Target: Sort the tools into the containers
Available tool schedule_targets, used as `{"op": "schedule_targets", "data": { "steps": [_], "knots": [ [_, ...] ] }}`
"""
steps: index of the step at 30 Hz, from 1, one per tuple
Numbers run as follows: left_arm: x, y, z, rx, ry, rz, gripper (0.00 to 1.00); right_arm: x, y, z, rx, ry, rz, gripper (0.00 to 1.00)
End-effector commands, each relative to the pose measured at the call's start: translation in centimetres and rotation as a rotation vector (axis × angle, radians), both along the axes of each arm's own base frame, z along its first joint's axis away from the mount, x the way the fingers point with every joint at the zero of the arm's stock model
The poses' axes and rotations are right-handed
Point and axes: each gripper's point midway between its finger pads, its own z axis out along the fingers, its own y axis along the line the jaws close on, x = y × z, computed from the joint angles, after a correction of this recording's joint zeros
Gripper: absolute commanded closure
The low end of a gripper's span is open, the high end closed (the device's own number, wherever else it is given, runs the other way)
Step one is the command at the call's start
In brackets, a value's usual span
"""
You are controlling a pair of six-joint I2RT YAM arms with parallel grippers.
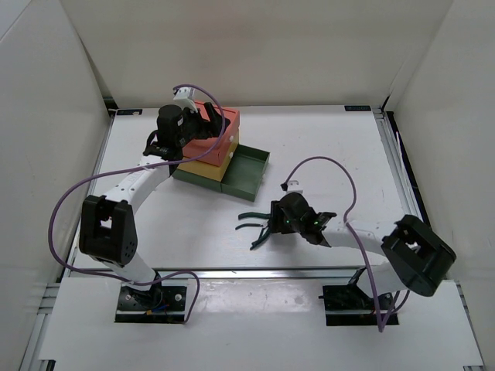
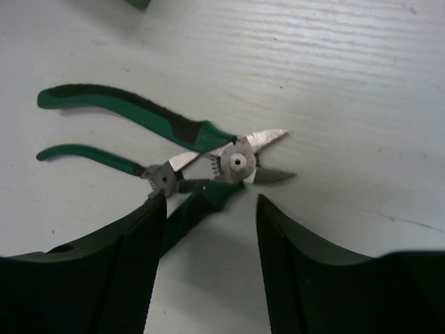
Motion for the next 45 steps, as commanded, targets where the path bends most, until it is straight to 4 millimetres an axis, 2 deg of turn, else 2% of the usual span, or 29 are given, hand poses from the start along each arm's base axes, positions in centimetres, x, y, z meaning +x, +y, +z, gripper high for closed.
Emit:
{"op": "schedule_targets", "data": {
  "steps": [1, 3, 6, 7, 9, 10, 13, 17, 21, 22, 24, 25, 26, 27, 28, 30, 31, 33, 34, 35, 36, 37, 38, 39, 40, 41, 42, 43, 45],
  "knots": [
    [-2.5, 1.1, -6.6, 0.073, 0.235, 0.022, 0.01, -0.4, 0.7, -1.8, -0.016, 0.08, -0.01, 0.42],
    [-2.6, 1.1, -6.4, 0.074, 0.23, 0.023, 0.01, -0.5, 0.9, -2.3, -0.023, 0.098, -0.008, 0.46],
    [-2.6, 1.2, -6.6, 0.075, 0.232, 0.023, 0.01, -0.7, 0.7, -3.3, -0.034, 0.129, -0.017, 0.6],
    [-2.5, 1.3, -6.5, 0.077, 0.23, 0.029, 0.01, -0.8, 0.5, -3.4, -0.032, 0.139, -0.029, 0.69],
    [-2.6, 1.3, -6.5, 0.074, 0.231, 0.023, 0.01, -1.1, 0.0, -3.4, -0.027, 0.136, -0.04, 0.78],
    [-2.6, 1.2, -6.6, 0.077, 0.233, 0.024, 0.01, -1.0, -0.1, -2.7, -0.015, 0.119, -0.047, 0.86],
    [-2.6, 1.2, -6.6, 0.074, 0.234, 0.023, 0.01, -0.8, -1.1, -1.3, -0.019, 0.078, -0.076, 0.97],
    [-2.6, 1.2, -6.4, 0.071, 0.228, 0.024, 0.01, 0.4, -2.2, 1.7, -0.015, -0.022, -0.125, 1.0],
    [-2.6, 1.3, -6.4, 0.069, 0.227, 0.028, 0.01, 2.5, -2.4, 6.2, -0.005, -0.156, -0.154, 1.0],
    [-2.6, 1.2, -6.3, 0.068, 0.226, 0.025, 0.01, 3.6, -1.7, 8.3, 0.01, -0.199, -0.155, 1.0],
    [-2.7, 1.2, -6.4, 0.066, 0.229, 0.026, 0.01, 5.3, -1.3, 10.0, -0.022, -0.254, -0.151, 1.0],
    [-2.6, 1.2, -6.3, 0.063, 0.227, 0.021, 0.01, 6.8, -0.5, 12.5, -0.004, -0.3, -0.148, 1.0],
    [-2.7, 1.0, -6.2, 0.061, 0.224, 0.015, 0.01, 7.4, 0.2, 12.7, -0.006, -0.295, -0.129, 1.0],
    [-2.7, 1.0, -6.3, 0.063, 0.227, 0.018, 0.01, 8.2, 0.8, 13.7, 0.015, -0.314, -0.117, 1.0],
    [-2.8, 1.1, -6.4, 0.064, 0.231, 0.02, 0.01, 9.5, 2.1, 16.0, 0.061, -0.361, -0.092, 1.0],
    [-2.7, 1.2, -6.1, 0.064, 0.223, 0.024, 0.01, 11.3, 3.4, 16.9, 0.106, -0.373, -0.059, 1.0],
    [-2.7, 1.2, -6.1, 0.065, 0.219, 0.022, 0.01, 13.0, 4.5, 17.8, 0.126, -0.402, -0.041, 1.0],
    [-2.6, 1.3, -6.0, 0.065, 0.219, 0.026, 0.01, 14.3, 5.8, 18.5, 0.163, -0.395, -0.003, 1.0],
    [-2.6, 1.2, -6.1, 0.066, 0.219, 0.025, 0.01, 15.3, 6.5, 17.2, 0.152, -0.373, 0.011, 1.0],
    [-2.6, 1.1, -6.2, 0.067, 0.221, 0.021, 0.01, 16.9, 6.7, 18.7, 0.18, -0.389, 0.004, 1.0],
    [-2.6, 1.2, -6.2, 0.068, 0.221, 0.026, 0.01, 17.1, 7.6, 18.5, 0.198, -0.374, 0.037, 1.0],
    [-2.6, 1.2, -6.3, 0.067, 0.223, 0.021, 0.01, 17.9, 8.0, 17.2, 0.199, -0.348, 0.043, 1.0],
    [-2.6, 1.2, -6.3, 0.068, 0.222, 0.021, 0.01, 18.7, 8.7, 18.1, 0.228, -0.359, 0.05, 1.0],
    [-2.6, 1.1, -6.2, 0.067, 0.221, 0.021, 0.01, 19.6, 8.4, 18.1, 0.233, -0.359, 0.042, 1.0],
    [-2.7, 1.1, -6.3, 0.067, 0.223, 0.02, 0.01, 20.0, 8.9, 16.7, 0.236, -0.325, 0.058, 1.0],
    [-2.6, 1.2, -6.3, 0.068, 0.222, 0.024, 0.01, 20.4, 9.1, 16.2, 0.242, -0.317, 0.063, 1.0],
    [-2.6, 1.1, -6.4, 0.067, 0.226, 0.019, 0.01, 21.1, 9.1, 16.4, 0.271, -0.315, 0.076, 1.0],
    [-2.6, 1.1, -6.4, 0.067, 0.226, 0.018, 0.01, 21.3, 9.5, 15.4, 0.285, -0.289, 0.093, 1.0],
    [-2.7, 1.0, -6.6, 0.069, 0.23, 0.017, 0.01, 22.0, 9.4, 15.0, 0.295, -0.286, 0.093, 0.98]
  ]
}}
